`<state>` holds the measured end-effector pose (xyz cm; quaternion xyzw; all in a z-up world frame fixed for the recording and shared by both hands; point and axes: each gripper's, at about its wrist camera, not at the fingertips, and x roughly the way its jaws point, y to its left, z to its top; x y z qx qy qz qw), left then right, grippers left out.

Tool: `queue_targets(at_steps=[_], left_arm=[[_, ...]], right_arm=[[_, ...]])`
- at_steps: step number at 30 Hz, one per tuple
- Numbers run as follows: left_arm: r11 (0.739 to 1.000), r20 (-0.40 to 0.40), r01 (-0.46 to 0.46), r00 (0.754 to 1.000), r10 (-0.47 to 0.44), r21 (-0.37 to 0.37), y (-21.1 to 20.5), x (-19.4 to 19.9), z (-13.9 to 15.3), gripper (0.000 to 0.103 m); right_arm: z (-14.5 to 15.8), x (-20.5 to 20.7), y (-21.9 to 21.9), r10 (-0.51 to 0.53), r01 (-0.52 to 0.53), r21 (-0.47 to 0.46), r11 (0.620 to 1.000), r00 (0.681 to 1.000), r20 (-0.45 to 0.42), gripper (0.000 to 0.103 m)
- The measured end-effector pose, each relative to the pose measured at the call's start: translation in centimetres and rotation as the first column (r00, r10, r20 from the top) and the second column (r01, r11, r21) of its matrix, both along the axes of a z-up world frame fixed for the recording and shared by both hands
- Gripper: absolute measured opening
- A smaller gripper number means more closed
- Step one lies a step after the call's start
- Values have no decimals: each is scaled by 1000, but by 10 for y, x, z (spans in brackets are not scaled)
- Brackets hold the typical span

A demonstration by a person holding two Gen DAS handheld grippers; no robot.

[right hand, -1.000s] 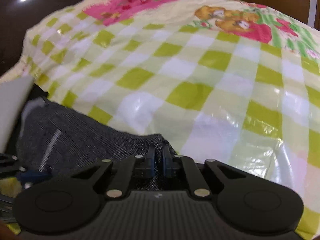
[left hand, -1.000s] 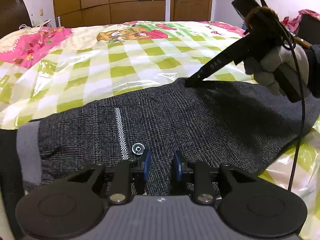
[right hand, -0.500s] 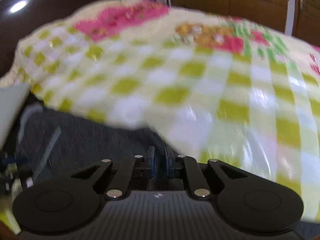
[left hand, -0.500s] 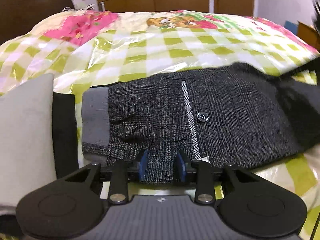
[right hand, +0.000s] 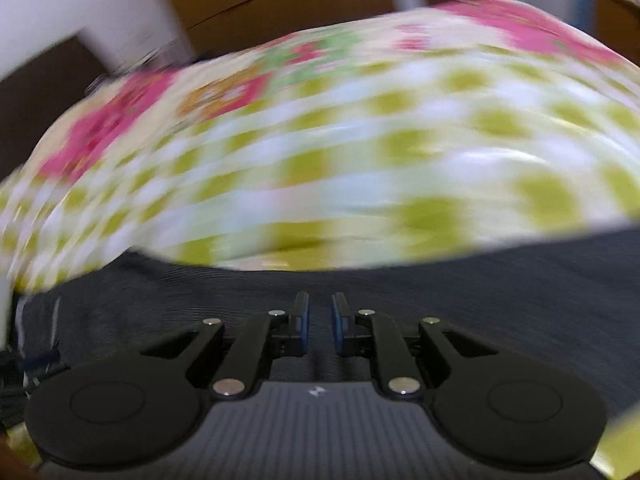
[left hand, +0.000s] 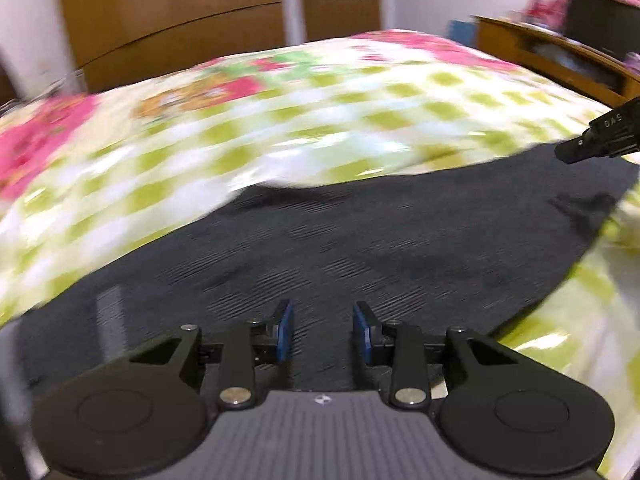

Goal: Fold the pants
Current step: 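Lower the right gripper onto the trouser leg end and grasp it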

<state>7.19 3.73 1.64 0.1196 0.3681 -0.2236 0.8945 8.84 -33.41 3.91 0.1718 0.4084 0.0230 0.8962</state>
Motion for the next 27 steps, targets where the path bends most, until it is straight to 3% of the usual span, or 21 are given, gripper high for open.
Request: queue_targets(at_steps=[5,7,12,16,23,27], left_arm=[[986,-17,166,986,-166,-6,-79,7,-3,46],[976,-22,219,975,-219,-5,-106,7,-4,46],[952,-41,307,951,-306,9,-159,9,-8,46],[939,-53,342,939,-340,23,-182,10,-10,46],[932,-68,361,931,-358,41,-203,11,-12,46],[928,-70,371,927,-368,39,-207,12,-12,46]], right_arm=[[-6,-67,-92,-261,262,41,964,965,-32,20],[-13,-84,-113,-321,324,73,943,946,-54,21],[-41,-105,-157,-460,467,214,858,884,-82,27],[-56,-104,-183,-537,529,334,780,840,-78,27],[-79,-91,-213,-602,552,500,667,795,-73,30],[-78,-99,-216,-618,542,538,646,785,-50,30]])
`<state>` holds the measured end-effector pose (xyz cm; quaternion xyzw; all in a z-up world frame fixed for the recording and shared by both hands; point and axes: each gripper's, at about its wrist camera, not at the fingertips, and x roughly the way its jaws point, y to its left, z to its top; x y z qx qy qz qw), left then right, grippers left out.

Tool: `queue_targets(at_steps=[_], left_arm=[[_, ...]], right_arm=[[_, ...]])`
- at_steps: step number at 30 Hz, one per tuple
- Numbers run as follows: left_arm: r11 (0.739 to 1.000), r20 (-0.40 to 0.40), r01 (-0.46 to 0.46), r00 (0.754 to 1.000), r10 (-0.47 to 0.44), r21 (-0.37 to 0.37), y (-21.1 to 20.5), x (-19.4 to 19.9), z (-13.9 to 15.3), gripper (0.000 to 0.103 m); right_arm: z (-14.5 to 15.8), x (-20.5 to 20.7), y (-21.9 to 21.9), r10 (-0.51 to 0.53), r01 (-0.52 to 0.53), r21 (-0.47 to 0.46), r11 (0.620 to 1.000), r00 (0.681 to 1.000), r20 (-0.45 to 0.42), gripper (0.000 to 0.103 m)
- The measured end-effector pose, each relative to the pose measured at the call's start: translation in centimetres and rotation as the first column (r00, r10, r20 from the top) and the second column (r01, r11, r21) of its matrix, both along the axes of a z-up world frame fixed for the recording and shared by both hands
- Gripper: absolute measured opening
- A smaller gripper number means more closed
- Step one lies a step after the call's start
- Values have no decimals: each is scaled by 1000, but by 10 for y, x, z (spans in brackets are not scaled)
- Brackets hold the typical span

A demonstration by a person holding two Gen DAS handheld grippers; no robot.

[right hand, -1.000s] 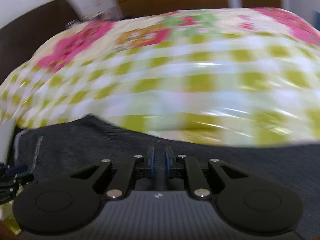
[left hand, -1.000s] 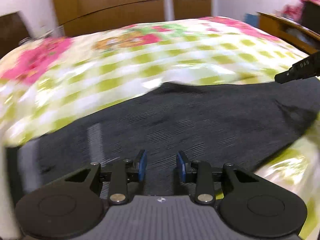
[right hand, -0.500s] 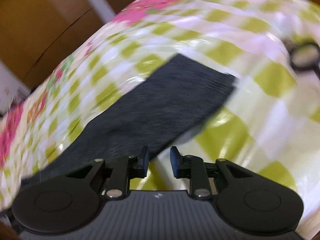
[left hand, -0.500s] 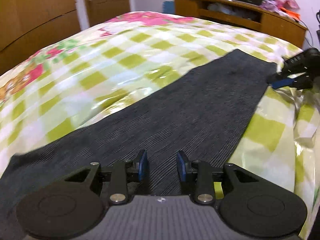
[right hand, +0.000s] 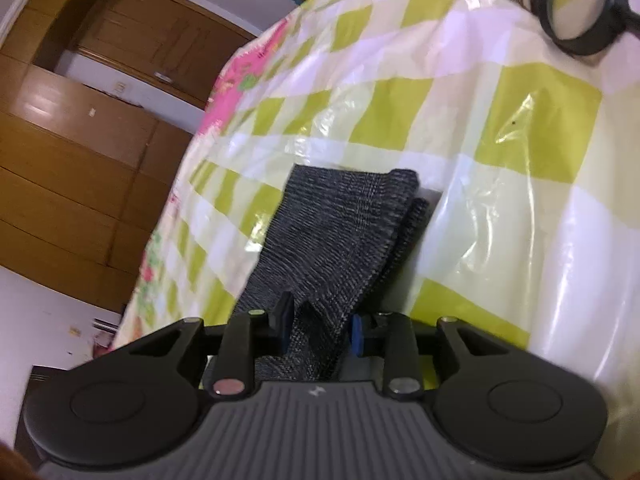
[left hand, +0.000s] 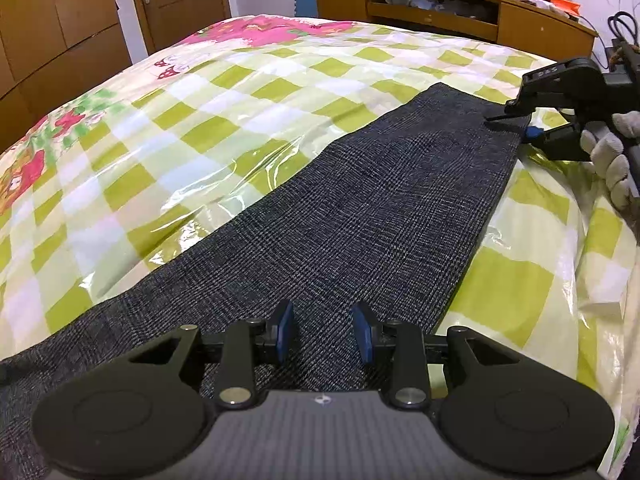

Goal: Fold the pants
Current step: 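Lift the leg end with the right gripper and fold it over toward the waistband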

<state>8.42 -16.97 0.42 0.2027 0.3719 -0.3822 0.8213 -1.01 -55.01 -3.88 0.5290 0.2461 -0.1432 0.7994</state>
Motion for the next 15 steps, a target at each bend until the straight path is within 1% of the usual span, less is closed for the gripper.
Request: queue_targets(at_steps=[2,4,5,6,8,9,10,11,13,14,15], left_arm=[[1000,-2,-2,1000,2,5,-2,1,-1,46],[1000,-3,-10,1000,10,-3,-3,2,0,46],[1000,-5,-13,1000,13,-9,-3,3,0,46],[1000,-13,-17,1000,17,-12,-3,3,-1,46],[1000,-30,-26,999,25,-14,-6,5,-4,46],[1000,-32,-27,999,26,-16,-8,5,-5,46],[1000,-34,-25,999,25,-14,-11,4,-6,46],[1000,-33,-22,999,21,-15,-14,4,-6,46],[1000,-37,-7,999,6,-27,-22,2,-5,46],[999,-47,4,999,-6,-40,-27,1,-5,46],[998,-58,14,998,-17,-56,-32,0,-5,46]], right_arm=[[-4,7,0,6,-6,1,1000,1000,-19,30],[-5,15,1,9,-9,-11,1000,1000,-16,30],[-5,22,1,9,-9,-6,1000,1000,-8,34],[-5,28,2,6,-6,7,1000,1000,4,41],[-9,37,5,13,-14,41,999,999,36,45],[-12,44,7,16,-17,60,998,999,28,39],[-12,47,9,10,-10,57,998,1000,5,28],[-11,49,9,9,-8,47,999,1000,-15,7],[-6,40,1,-11,8,87,996,999,37,6],[-2,33,-3,-18,13,92,996,998,54,6],[5,28,-6,-18,15,62,998,998,58,5]])
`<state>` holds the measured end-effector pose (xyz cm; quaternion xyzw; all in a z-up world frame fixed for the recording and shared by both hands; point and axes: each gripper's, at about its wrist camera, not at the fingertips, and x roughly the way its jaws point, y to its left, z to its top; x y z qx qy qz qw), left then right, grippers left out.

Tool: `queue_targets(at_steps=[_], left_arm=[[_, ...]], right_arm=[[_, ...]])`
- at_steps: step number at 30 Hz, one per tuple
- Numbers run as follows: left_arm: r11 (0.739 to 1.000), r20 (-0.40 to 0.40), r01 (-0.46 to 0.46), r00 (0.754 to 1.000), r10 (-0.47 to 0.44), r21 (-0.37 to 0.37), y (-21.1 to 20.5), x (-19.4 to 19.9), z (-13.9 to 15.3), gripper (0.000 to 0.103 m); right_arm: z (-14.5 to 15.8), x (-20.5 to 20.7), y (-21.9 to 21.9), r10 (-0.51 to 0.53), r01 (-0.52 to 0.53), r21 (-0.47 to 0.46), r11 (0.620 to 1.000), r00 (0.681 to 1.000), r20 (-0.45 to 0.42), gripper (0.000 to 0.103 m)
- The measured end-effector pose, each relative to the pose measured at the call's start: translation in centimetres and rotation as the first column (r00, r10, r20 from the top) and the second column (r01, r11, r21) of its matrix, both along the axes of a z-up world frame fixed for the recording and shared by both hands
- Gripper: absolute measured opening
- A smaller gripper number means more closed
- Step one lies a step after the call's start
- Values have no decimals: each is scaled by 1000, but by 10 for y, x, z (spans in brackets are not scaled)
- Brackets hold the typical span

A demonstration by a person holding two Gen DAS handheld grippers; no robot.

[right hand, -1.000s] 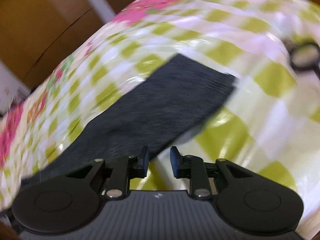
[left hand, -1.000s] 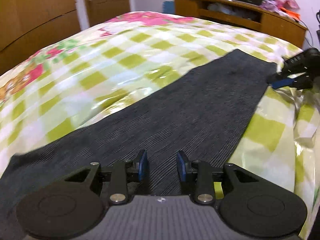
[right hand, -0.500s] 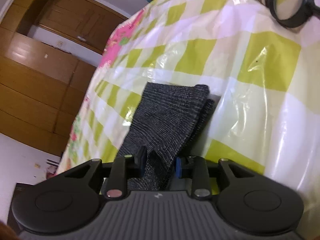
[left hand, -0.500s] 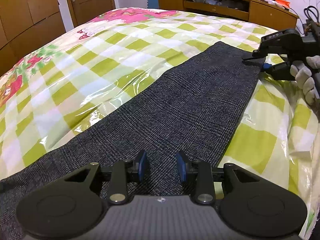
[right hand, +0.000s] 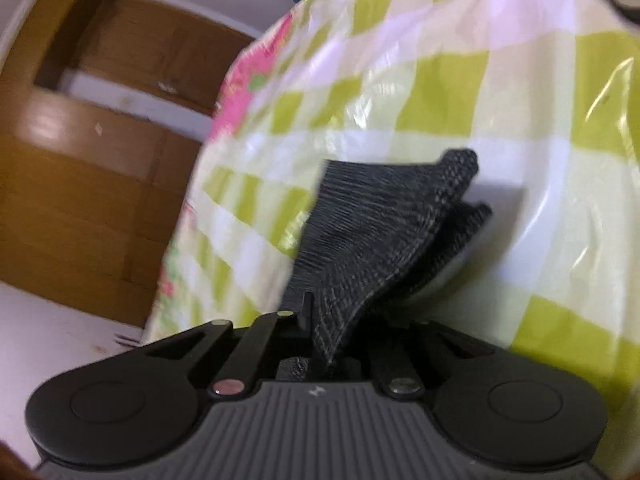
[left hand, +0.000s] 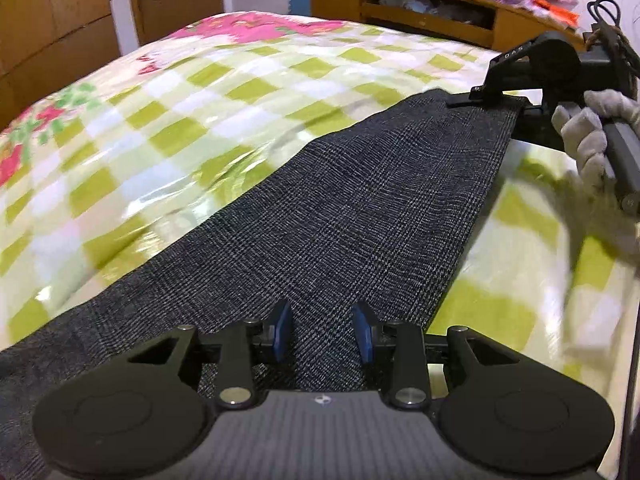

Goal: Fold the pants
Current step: 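Lift the leg end with the right gripper and fold it over toward the waistband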

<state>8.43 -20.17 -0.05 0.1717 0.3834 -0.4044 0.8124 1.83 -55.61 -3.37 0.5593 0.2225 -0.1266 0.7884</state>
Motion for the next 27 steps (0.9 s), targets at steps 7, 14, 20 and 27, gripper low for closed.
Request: queue_targets(at_steps=[7,14,20,27], left_arm=[[998,37,36,999,-34,-43,-3,-19,10,46],[985,135,-170,977,166,20,112,-14,27,47],[903,200,-424,893,403,74,240,-14,27,47],[801,223,-594,793,567,73,331,-27,11,47]], right_arm=[[43,-24,-1,-30,17,-259,966,998,-49,5],[109,3,82,159,-133,-504,853,987,9,6],[144,56,208,443,-344,-667,661,896,-22,6],[124,112,402,737,-575,-740,350,656,-161,5]])
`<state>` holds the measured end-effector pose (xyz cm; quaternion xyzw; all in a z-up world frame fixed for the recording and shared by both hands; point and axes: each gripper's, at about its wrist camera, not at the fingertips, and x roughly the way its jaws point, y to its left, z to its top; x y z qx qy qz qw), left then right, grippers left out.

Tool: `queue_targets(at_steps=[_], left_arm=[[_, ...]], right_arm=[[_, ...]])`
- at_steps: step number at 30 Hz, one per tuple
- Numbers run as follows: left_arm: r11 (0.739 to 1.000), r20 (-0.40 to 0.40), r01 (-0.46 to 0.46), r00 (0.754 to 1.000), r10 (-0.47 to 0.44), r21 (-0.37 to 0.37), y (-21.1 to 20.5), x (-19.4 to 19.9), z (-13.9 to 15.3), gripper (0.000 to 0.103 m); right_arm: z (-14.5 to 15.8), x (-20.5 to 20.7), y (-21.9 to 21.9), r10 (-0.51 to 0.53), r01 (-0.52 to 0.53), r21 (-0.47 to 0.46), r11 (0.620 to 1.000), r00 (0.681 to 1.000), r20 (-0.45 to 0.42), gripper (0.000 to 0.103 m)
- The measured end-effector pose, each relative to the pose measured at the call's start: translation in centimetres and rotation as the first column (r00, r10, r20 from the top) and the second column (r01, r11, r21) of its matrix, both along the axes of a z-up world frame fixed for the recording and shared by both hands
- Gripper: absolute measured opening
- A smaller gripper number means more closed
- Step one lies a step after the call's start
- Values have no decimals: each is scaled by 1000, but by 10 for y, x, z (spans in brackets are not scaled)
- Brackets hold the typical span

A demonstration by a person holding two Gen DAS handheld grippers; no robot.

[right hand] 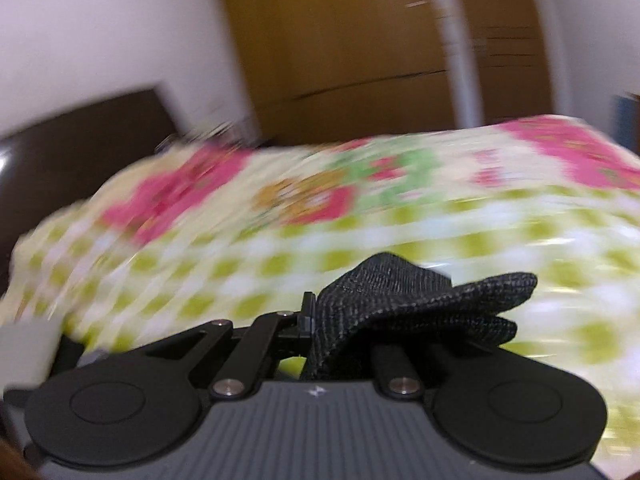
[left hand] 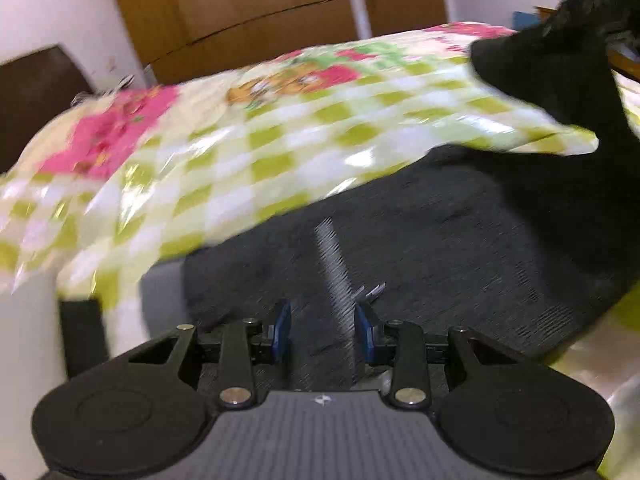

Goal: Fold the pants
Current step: 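Lift the leg end with the right gripper and fold it over toward the waistband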

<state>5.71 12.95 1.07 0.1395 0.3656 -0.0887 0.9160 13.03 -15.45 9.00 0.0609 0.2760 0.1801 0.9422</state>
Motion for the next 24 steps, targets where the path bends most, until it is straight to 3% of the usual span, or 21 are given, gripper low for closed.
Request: queue_targets(at_steps=[2,6,12,15,18,22,23,24], left_arm=[[999,-13,-20,1000,20,-40,14,-2,-10,49],[989,-6,-40,999,39,-139,27,-10,-16,50],[968,-5,-47,999,47,-246,46,-12,-21,52],[960,0,-45,999,46,-275,51,-11,-23,53],[961,9,-34,999,38,-275,53,-14,-23,53],[965,26,-30,999,38,-259,56,-23,-19,53],[965,29,-35,999,44,-261,59,-25,-18,53],[963,28,-38,999,47,-265,62,-27,-18,53]], right_arm=[[-19,1,54,103,-105,-66,992,994,-32,5],[-66,-11,138,246,-256,-278,926,967,-73,6],[-76,-27,149,241,-261,-361,896,965,-98,9],[-67,-22,139,217,-242,-310,919,970,-114,16],[-59,1,125,170,-194,-122,973,968,-185,24],[-50,17,110,117,-103,70,992,965,-237,33],[-46,18,107,91,-69,100,993,967,-237,29],[-43,20,108,65,-43,97,994,969,-239,10]])
